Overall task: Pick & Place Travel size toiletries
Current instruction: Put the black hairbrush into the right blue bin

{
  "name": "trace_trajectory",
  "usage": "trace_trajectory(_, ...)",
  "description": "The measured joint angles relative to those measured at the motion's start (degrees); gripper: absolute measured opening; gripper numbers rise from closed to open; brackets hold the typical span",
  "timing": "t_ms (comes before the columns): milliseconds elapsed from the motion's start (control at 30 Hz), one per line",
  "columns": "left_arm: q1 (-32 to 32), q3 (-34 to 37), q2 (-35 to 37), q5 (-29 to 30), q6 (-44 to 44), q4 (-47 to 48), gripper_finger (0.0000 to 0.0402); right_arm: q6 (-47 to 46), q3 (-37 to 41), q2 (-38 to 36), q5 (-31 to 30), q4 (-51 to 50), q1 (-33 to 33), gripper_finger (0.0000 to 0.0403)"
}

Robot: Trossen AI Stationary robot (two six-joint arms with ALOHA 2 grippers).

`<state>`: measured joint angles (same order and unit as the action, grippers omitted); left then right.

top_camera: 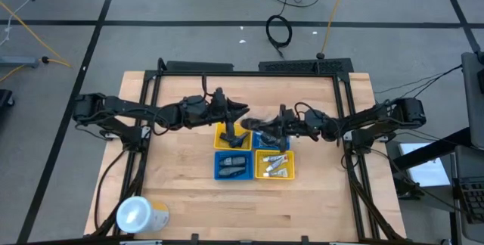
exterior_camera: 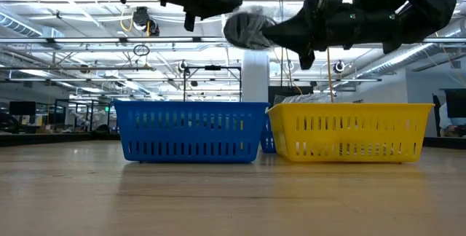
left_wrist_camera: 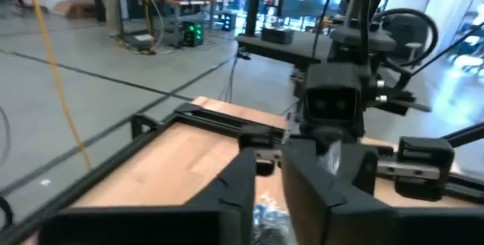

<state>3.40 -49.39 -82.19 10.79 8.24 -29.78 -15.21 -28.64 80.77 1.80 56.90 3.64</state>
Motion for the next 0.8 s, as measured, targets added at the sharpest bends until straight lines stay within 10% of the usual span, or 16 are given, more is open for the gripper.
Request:
trace_trajectory(333, 0.0, 0.0, 1.4, 0.8, -2.6, 3.0, 0.0138, -1.2, 0.0, -8.0, 1.4, -21.3, 0.0, 0.0019)
trace_trajectory(800, -3.4, 0.0, 1.3, 0.8, 3.0, 12.4, 0.0145, -3.8, 0.0, -18.5, -4.3, -44.8, -4.4, 0.0019)
